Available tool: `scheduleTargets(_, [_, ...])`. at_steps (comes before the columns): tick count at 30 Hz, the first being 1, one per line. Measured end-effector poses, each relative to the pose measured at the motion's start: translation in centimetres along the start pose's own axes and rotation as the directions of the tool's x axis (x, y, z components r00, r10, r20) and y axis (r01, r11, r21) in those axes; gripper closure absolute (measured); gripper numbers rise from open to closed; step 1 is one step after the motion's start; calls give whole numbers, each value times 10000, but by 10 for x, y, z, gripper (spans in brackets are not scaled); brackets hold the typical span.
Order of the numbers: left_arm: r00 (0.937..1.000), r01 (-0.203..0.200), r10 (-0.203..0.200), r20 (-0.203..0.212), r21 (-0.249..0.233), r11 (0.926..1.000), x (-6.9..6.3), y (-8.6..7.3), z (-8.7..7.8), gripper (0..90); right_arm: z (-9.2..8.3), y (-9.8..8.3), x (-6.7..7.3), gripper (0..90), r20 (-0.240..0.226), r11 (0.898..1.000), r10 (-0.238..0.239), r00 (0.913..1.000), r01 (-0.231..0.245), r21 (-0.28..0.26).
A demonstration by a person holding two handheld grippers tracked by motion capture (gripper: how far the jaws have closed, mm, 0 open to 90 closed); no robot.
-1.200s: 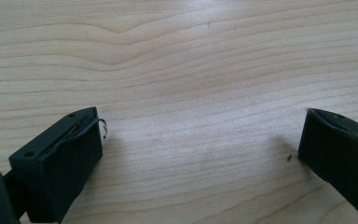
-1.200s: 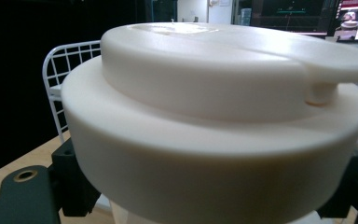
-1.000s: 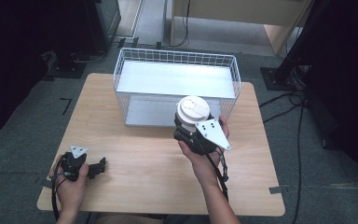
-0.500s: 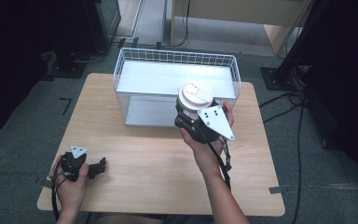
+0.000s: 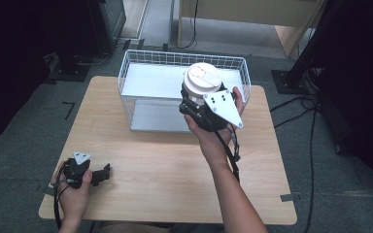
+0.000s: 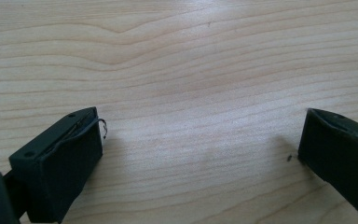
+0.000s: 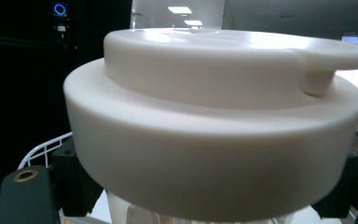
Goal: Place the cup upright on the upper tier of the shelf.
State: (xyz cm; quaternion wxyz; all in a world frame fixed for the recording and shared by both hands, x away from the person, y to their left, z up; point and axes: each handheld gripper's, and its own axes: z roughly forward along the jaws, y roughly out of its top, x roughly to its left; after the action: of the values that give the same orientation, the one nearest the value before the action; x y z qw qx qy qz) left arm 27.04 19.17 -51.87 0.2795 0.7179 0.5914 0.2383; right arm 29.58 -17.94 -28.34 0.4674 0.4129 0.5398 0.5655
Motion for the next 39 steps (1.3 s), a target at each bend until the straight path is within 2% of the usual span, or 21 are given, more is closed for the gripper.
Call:
scheduleTargets(11, [10000, 2, -2, 1, -3, 10000, 0, 0, 0, 0, 31, 8, -3, 155, 186, 9996, -265, 9995, 266, -43])
scheduleTargets(14, [10000, 21, -21, 8, -10, 10000, 0, 0, 0, 0, 46, 9, -7, 156, 370, 9999, -131, 9992, 129, 74])
scheduleTargets(16, [10000, 21, -21, 10, -4, 10000, 0, 0, 0, 0, 49, 9, -8, 156, 357, 9999, -146, 9993, 144, 50])
scheduleTargets(19, [10000, 22, -22, 10, -5, 10000, 0, 0, 0, 0, 66, 8, -12, 156, 528, 9999, 39, 9986, -44, 105])
scheduleTargets(23, [10000, 40, -40, 7, -28, 10000, 0, 0, 0, 0, 76, 6, -13, 156, 613, 9998, 32, 9981, -44, 187])
scheduleTargets(24, [10000, 48, -48, 10, -41, 10000, 0, 0, 0, 0, 83, 4, -16, 156, 478, 9999, 43, 9988, -50, 152])
scheduleTargets(28, [10000, 23, -23, 12, -21, 10000, 0, 0, 0, 0, 91, 3, -18, 155, 468, 9998, -14, 9989, 4, 207])
scheduleTargets(29, [10000, 10, -10, 8, -21, 10000, 0, 0, 0, 0, 96, 3, -18, 155, 561, 9996, -134, 9983, 119, 272])
scheduleTargets(39, [10000, 22, -22, 4, -16, 10000, 0, 0, 0, 0, 114, -3, -26, 155, 897, 9979, -283, 9956, 228, 609])
